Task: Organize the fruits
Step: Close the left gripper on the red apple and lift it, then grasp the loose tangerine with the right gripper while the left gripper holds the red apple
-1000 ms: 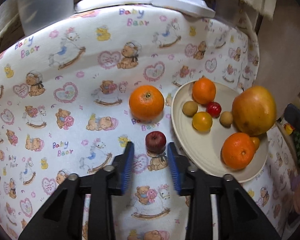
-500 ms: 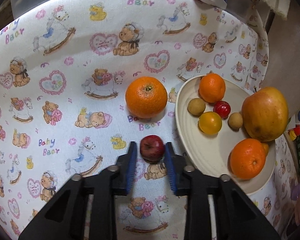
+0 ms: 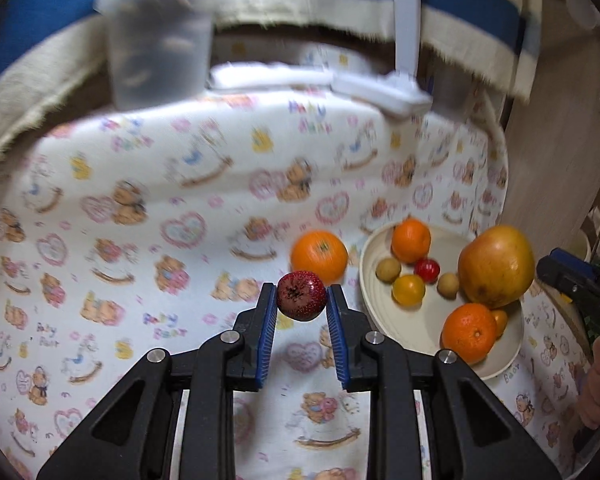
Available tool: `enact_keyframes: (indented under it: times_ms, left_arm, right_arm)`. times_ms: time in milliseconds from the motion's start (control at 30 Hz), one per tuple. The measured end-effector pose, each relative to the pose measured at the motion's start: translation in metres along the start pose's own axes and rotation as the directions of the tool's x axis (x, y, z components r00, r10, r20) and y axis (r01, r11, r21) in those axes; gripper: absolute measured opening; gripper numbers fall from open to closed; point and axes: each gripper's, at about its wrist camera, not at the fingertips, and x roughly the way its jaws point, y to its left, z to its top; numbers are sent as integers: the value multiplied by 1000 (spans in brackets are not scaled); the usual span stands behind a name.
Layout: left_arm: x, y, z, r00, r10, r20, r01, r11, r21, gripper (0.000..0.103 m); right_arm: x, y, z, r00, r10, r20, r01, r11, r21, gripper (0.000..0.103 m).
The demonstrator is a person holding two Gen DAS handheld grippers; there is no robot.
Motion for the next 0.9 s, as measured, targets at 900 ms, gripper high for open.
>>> enact_keyframes:
  times_ms: [900]
  left_arm:
    - [-16, 43, -9, 977, 142, 158, -117, 980, -158, 24]
  right_arm:
    - [29, 77, 20, 995, 68, -77, -80, 983, -164, 71]
